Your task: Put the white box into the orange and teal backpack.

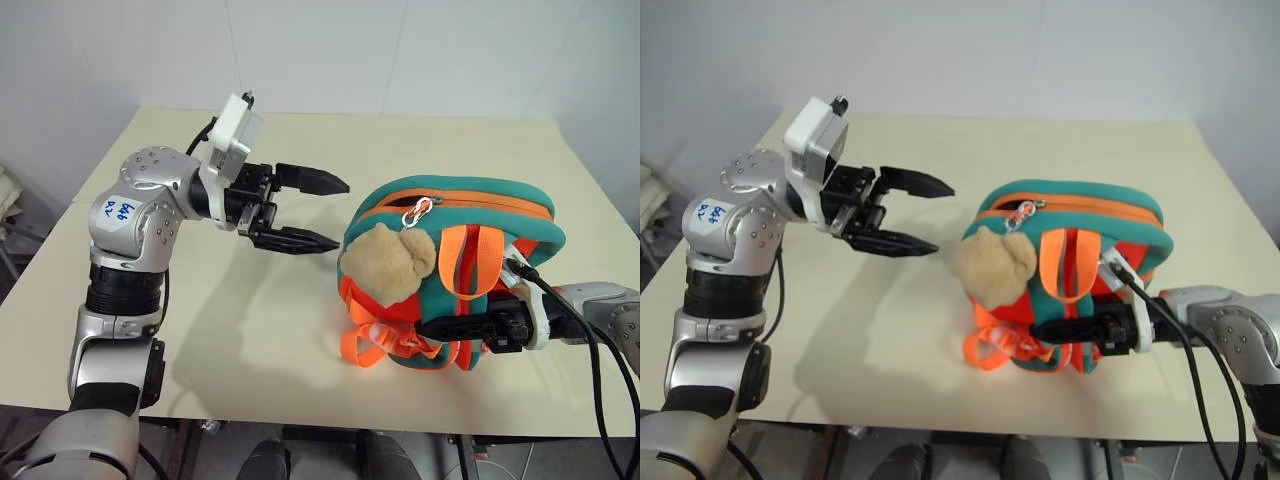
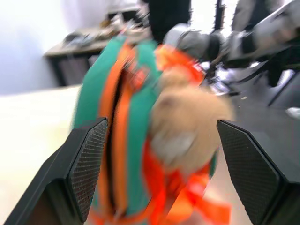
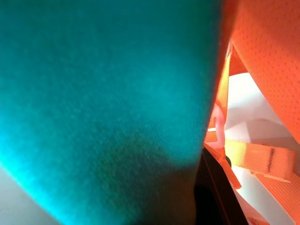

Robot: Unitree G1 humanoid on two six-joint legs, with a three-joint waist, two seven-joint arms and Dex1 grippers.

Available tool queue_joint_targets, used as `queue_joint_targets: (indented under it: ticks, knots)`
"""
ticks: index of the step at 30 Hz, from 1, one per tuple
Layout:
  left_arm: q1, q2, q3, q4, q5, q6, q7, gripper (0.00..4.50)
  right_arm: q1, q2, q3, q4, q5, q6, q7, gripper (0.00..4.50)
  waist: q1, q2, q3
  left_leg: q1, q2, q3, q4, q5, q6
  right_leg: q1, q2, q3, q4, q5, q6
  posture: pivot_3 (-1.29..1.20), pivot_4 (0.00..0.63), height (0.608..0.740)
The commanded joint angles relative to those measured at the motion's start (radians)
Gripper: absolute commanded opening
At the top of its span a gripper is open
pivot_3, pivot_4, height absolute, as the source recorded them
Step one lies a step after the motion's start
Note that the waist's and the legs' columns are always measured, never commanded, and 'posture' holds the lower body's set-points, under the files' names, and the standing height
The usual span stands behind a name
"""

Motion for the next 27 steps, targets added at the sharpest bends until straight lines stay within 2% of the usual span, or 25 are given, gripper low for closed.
queue_joint_targets:
  ticks: [1,4,12,21,27]
  knots:
    - [0.004,-0.002,-0.001,-0.091,-0.069,0.056,0.024,3.96,-0.01,-0.003,0.008,-0.011,-0.001,-0.002,0.018,0.59,-0.007,0.0,0.0,0.0,0.0,0.0,0.0,0.0,0.0,0.0,0.0,0.0,0.0,0.0,0.0,0.0,0.15,0.74]
    - [0.016,0.009,-0.026,-0.136,-0.085,0.089,0.03,3.96,-0.008,-0.001,0.006,-0.012,-0.005,-0.002,0.02,0.59,-0.009,0.0,0.0,0.001,0.0,0.0,0.0,0.0,0.0,0.0,0.0,0.0,0.0,0.0,0.0,0.0,0.15,0.74]
    - [0.053,0.043,-0.147,-0.188,0.006,0.06,0.061,3.96,0.007,0.007,-0.005,-0.026,0.002,0.001,0.01,0.59,-0.006,0.0,0.0,0.001,0.0,0.0,0.0,0.0,0.0,0.0,0.0,0.0,0.0,0.0,0.0,0.0,0.15,0.74]
    - [0.032,-0.035,-0.205,-0.182,0.054,0.034,0.144,3.96,0.011,0.017,-0.013,-0.037,0.012,0.007,-0.005,0.59,-0.006,0.0,0.0,0.001,0.0,0.0,0.001,0.0,0.0,0.001,0.0,0.0,-0.001,0.0,0.0,0.0,0.15,0.74]
    - [0.028,-0.042,-0.269,-0.176,0.187,-0.04,0.211,3.96,0.017,0.021,-0.022,-0.047,0.024,0.012,-0.018,0.59,-0.004,0.0,0.0,0.001,0.0,0.0,0.001,0.0,0.0,0.001,0.0,0.0,0.0,0.0,0.0,0.0,0.15,0.74]
